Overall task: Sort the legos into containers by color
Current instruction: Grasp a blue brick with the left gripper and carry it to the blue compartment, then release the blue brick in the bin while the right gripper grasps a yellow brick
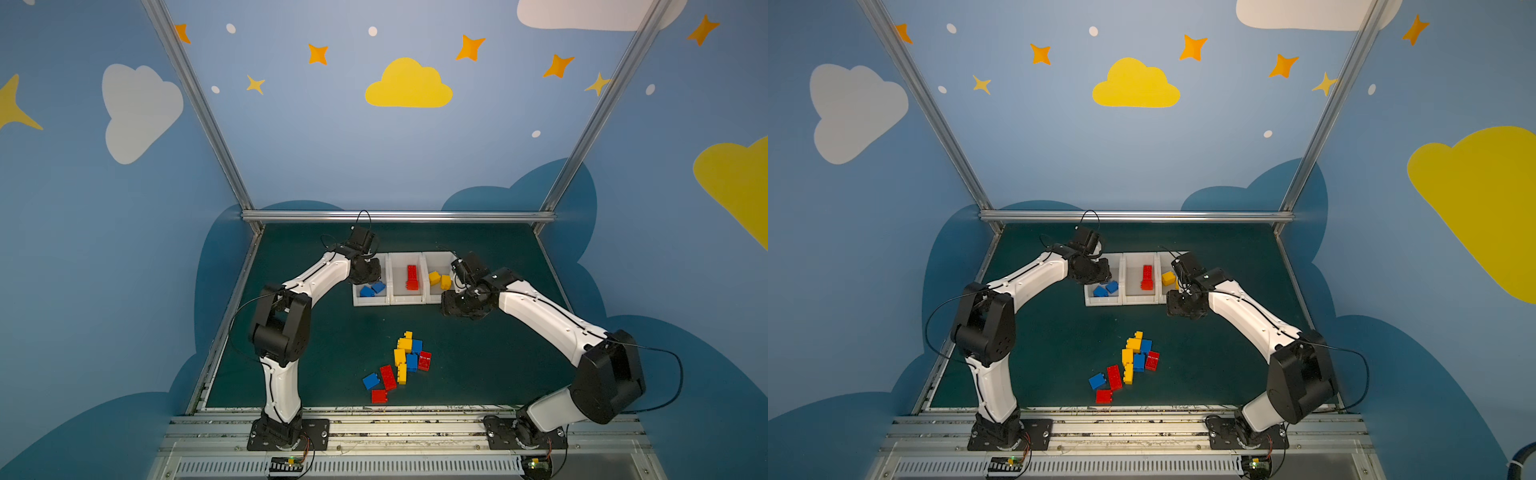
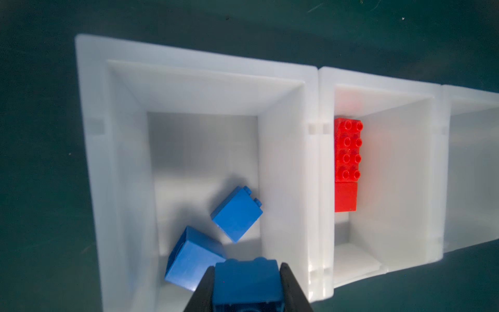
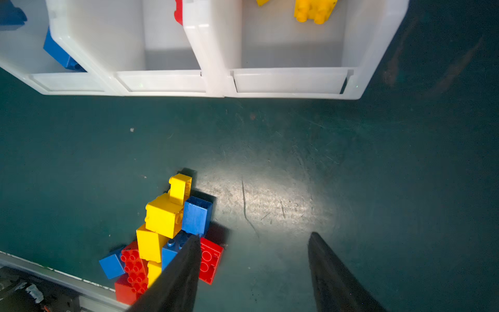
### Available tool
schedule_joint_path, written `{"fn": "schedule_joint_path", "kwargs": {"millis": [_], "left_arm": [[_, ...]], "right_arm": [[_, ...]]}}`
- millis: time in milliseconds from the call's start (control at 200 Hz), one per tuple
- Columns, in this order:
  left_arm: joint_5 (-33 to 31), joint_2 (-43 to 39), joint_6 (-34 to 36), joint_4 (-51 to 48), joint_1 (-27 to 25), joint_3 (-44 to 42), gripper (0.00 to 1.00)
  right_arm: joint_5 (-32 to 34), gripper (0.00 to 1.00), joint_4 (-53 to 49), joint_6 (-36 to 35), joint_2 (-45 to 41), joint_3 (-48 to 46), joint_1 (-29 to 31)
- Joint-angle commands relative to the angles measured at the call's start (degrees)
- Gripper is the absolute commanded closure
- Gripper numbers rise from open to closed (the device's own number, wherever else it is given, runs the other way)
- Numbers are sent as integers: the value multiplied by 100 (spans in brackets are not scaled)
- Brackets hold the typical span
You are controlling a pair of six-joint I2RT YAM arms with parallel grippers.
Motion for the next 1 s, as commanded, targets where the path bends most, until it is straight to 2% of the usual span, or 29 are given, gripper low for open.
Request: {"fn": "schedule_joint_path", "kwargs": {"millis": [0,250,551,991], "left_arm": [[267,78,173,30,102,190,62],[321,-27,120,179,203,23,50],[559,-581,-182,786,268,-886,47],[321,-1987,-318,997,382,-2094,44]], "right_arm": [[190,34,-268,123,-171,107,2],[229,31,-325,166,-157,158,42],[220,31,-426,141,91,233,235],[-52,31,-212,263,828,346,876]]}}
